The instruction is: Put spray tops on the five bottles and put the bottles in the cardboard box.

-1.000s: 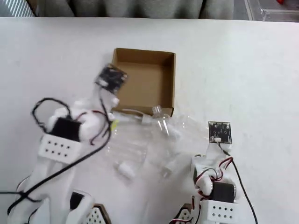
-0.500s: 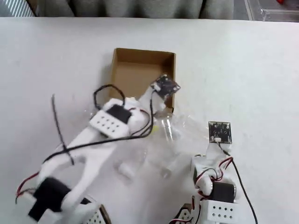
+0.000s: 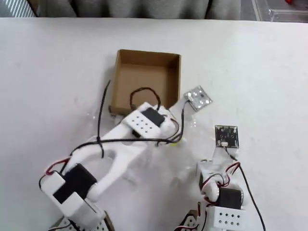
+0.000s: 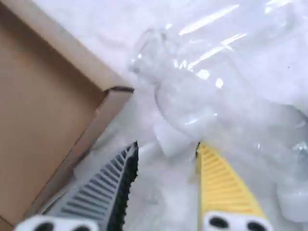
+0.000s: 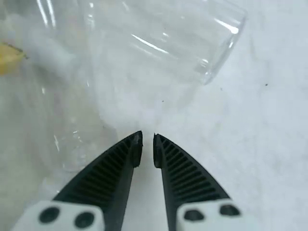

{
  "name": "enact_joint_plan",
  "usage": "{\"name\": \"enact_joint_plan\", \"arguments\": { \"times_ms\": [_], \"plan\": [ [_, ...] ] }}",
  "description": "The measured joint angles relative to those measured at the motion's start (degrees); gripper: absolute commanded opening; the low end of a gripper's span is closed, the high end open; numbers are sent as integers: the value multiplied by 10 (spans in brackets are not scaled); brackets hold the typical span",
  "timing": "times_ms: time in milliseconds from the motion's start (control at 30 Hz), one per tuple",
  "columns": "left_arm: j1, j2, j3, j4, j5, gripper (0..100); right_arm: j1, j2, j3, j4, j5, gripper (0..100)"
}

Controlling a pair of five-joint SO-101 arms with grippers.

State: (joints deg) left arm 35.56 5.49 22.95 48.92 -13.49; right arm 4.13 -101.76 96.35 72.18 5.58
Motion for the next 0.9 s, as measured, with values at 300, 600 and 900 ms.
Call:
{"name": "enact_joint_plan", "arguments": {
  "times_ms": [300, 600, 900],
  "plan": [
    [6, 0, -1, 0, -236, 203, 0, 0, 0, 0, 0, 16],
    [6, -1, 12, -19, -331, 286, 1, 0, 0, 1, 1, 16],
    [6, 18, 13, -69, -339, 286, 1, 0, 0, 1, 0, 16]
  ]
}}
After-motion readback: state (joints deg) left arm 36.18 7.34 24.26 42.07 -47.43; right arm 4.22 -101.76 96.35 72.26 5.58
